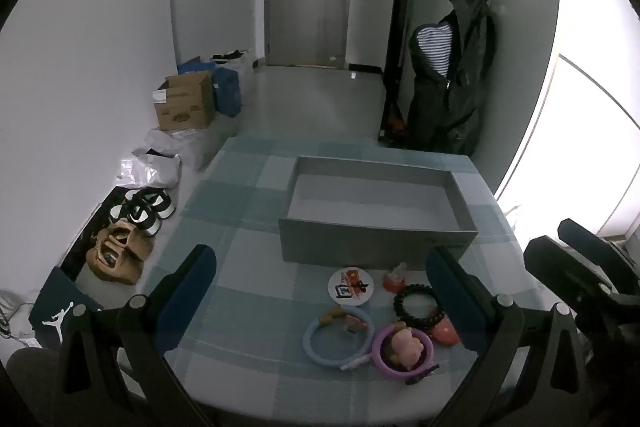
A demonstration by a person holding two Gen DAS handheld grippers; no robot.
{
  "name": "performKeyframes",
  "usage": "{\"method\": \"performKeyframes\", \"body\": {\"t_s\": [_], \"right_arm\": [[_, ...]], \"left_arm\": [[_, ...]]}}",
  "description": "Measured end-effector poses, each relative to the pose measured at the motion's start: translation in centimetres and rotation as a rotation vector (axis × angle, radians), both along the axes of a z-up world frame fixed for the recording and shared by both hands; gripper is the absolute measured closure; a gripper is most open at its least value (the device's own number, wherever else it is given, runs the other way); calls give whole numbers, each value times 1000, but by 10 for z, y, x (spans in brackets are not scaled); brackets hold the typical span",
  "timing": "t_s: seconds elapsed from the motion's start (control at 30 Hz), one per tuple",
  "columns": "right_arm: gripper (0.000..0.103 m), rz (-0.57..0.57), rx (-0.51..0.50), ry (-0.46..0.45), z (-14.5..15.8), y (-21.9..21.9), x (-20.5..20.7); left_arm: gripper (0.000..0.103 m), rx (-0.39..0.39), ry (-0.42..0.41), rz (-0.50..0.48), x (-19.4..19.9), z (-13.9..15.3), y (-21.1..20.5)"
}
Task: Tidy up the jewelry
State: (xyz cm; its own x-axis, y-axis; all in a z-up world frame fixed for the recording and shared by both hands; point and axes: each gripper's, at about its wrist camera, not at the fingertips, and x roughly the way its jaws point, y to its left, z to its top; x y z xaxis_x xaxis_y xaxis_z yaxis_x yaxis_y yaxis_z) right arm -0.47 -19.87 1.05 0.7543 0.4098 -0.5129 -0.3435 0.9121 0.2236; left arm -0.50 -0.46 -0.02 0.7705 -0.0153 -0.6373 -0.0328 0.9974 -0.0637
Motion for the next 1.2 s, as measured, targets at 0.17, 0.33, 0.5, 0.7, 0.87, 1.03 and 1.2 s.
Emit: {"method": "performKeyframes", "body": {"t_s": [0.17,0.33,0.5,0.7,0.87,1.03,1.2], "right_arm": [[3,2,2,-2,-2,-1,-1],[3,5,0,-4,-2,1,-4],[3,21,-3,-8,-2,3,-8],[3,28,-11,-7,-1,5,-7],[3,25,-8,-3,0,5,-6],[3,25,-6,-1,-1,4,-6],[3,24,-4,-3,-1,4,-5]], "left_arm": [[1,-4,6,-1,0,0,0],[1,-1,6,12,0,-1,1],[1,-7,5,16,1,-1,3],[1,-7,6,19,1,-1,2],[1,-8,8,19,1,-2,1],[1,-7,7,18,2,-2,0],[1,-8,9,19,2,-2,0]]}}
